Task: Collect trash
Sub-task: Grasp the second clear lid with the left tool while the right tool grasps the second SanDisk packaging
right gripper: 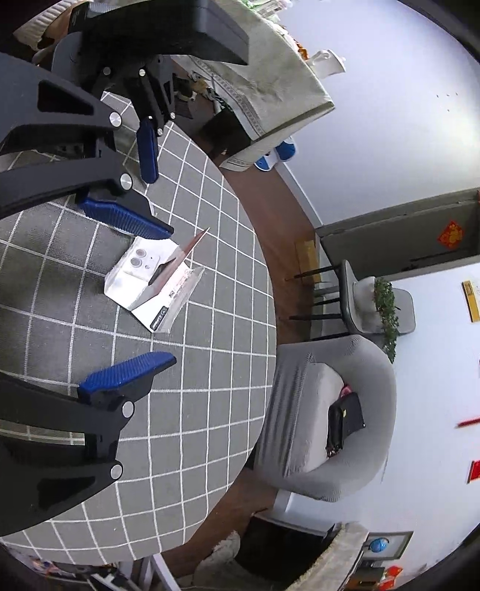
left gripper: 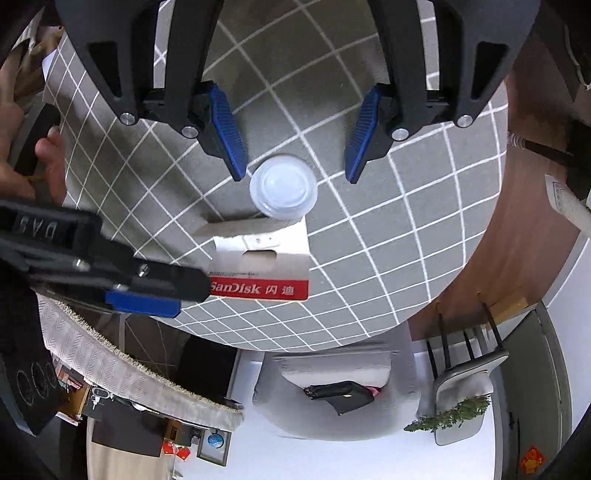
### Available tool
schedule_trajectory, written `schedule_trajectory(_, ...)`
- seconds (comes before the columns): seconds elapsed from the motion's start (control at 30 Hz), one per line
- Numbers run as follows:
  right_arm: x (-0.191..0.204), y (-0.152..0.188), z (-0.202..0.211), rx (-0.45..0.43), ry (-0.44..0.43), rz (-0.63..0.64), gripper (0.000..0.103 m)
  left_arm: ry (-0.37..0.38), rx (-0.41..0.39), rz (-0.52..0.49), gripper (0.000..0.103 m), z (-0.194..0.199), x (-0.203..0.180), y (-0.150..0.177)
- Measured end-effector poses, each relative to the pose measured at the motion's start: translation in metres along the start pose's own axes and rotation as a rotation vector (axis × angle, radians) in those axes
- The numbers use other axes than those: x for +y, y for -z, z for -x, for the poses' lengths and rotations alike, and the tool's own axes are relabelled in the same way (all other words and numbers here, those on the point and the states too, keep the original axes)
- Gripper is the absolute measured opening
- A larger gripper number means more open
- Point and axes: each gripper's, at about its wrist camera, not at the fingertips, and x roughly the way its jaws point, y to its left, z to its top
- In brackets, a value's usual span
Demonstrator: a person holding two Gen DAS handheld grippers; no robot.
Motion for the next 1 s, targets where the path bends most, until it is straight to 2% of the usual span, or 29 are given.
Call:
schedule_trajectory(0.17,0.003,-0.005,-0.006,0.007,-0.017,0.032,0.064,0.015,0.006,0.008,0.057,-0.008,-0.002,-0.007)
schedule_trajectory(0.37,0.004,-0.003,-0.016,0.019,-0.033,0.048,0.058,0.014,0.006,0.009,0.054,-0.014,-0.006,-0.01)
schedule_trajectory(0.43,0.004,-0.002,-0.02,0.029,-0.039,0.052,0.052,0.016,0.001,0.008,0.052,-0.014,-0.007,-0.01)
schedule_trajectory(0.5,0.007,-0.001,-0.023,0.042,-0.036,0.065,0.049,-0.003,-0.006,-0.007,0.043,-0.015,-0.009,-0.009)
schedule_trajectory(0.53,0.008,-0.001,-0.024,0.046,-0.038,0.068,0.049,-0.004,-0.008,-0.003,0.042,-0.015,-0.008,-0.009)
schedule_trajectory(0.77,0.014,-0.01,-0.033,0.038,-0.067,0.046,0.047,0.031,-0.001,-0.012,0.042,-0.01,-0.002,-0.006)
schedule_trajectory(1.0,0.031,-0.006,-0.055,0.105,-0.052,0.084,0.033,0.039,-0.02,0.063,0.042,0.006,0.026,-0.002)
